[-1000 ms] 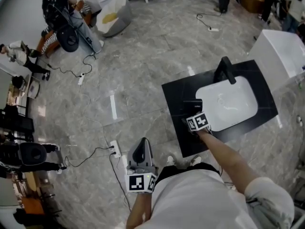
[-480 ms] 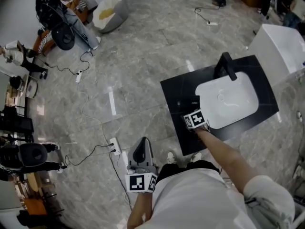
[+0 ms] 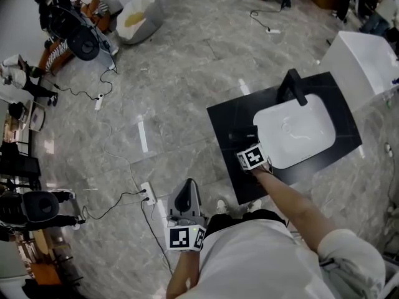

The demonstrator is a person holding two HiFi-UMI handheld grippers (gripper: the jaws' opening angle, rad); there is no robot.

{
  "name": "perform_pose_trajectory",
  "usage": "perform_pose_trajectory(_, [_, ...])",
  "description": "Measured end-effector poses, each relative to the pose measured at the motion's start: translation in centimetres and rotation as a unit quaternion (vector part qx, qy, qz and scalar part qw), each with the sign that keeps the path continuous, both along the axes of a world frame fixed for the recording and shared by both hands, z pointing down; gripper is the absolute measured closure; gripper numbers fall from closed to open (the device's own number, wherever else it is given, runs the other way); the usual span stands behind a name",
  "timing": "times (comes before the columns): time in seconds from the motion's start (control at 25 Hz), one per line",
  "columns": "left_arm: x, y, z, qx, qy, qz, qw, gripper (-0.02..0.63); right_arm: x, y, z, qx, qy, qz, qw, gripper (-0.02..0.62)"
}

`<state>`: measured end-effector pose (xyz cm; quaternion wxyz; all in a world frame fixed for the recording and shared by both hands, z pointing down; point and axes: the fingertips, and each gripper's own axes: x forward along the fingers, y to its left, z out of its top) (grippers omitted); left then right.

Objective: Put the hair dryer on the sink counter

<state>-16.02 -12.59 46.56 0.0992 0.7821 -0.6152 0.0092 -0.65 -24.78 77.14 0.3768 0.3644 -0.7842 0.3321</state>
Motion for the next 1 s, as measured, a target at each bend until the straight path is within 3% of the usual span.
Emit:
perform_pose_trajectory(0.24, [-0.2,-0.5,0.3,-0.001,0.009,0.005,0.9999,0.604,0.0,0.2,0.1,-0.010,0.001,0.000,1.000,0.374])
perform_pose_trajectory(0.4, [-0.1,-1.0,0.5,-0.002,0.017,0.010,0.9998,0.604,1.6,-0.1,0.0,-0.006,0.028,0.015,0.999,0.371])
perform_pose_trajectory(0.8, [0.0,-1.9,0.6,-0.003,0.035,0.020,0.9992,0.604,0.7,0.2,-0.2,-0.021,0.007,0.009,1.000,0.349])
perform_pose_trajectory(1.0, [-0.4,-1.9,0.8,-0.006,0.041,0.019,0.9989,0.604,1.7,0.2,0.0,-0.026,0.028,0.021,0.999,0.343])
